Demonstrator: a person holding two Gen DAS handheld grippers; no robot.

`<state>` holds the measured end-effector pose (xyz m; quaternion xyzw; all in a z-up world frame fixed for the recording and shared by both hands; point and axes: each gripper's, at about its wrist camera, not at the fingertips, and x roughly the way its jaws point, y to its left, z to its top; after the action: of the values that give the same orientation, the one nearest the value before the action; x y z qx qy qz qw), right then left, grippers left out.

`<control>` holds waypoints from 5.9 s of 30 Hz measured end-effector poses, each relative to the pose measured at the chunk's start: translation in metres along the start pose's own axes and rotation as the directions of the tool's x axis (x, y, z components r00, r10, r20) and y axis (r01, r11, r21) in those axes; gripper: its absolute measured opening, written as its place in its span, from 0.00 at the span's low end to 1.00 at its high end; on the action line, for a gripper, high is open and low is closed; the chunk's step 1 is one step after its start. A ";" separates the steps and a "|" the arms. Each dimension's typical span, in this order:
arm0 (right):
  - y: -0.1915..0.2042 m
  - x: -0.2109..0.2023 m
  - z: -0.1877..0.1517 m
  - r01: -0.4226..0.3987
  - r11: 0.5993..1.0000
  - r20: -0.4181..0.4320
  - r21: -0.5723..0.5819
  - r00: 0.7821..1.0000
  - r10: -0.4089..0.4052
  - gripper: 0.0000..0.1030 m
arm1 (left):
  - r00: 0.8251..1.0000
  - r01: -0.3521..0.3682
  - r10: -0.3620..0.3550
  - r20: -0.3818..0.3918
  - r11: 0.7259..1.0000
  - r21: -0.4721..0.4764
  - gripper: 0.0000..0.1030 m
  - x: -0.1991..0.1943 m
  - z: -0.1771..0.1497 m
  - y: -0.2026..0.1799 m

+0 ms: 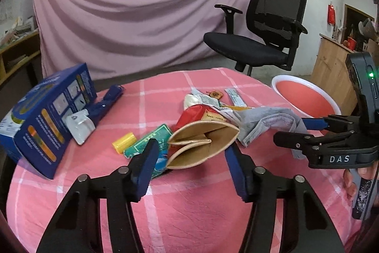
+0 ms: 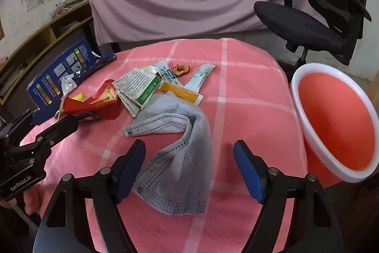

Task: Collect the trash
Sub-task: 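Grasp the tan paper cup with the left tool while the right tool grasps the grey mask, then carry cup and mask over the orange bin and open both tools, then move both open tools back over the table, then grasp the green eagle wrapper with the left tool while the right tool grasps the white medicine box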

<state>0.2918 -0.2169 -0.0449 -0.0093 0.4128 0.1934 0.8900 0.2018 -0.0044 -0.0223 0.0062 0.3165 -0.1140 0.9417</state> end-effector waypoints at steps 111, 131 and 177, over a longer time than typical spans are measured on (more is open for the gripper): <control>-0.192 -0.075 -0.045 0.231 0.828 0.435 0.511 0.761 -0.481 0.73 | 0.969 0.247 -0.248 0.014 0.968 0.031 0.33 0.119 0.118 -0.201; -0.115 -0.126 -0.053 0.147 0.946 0.735 0.290 0.599 -0.319 1.00 | 0.953 -0.034 0.065 0.297 0.994 -0.108 0.96 0.006 0.057 -0.107; 0.016 -0.034 0.002 0.080 0.997 0.261 -0.006 0.962 -0.075 1.00 | 0.964 -0.256 0.231 -0.130 0.937 -0.235 0.93 0.011 -0.004 0.028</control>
<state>0.2679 -0.2132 -0.0163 -0.0075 0.2900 0.1616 0.9433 0.2137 0.0207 -0.0339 -0.0677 0.3722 0.0449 0.9246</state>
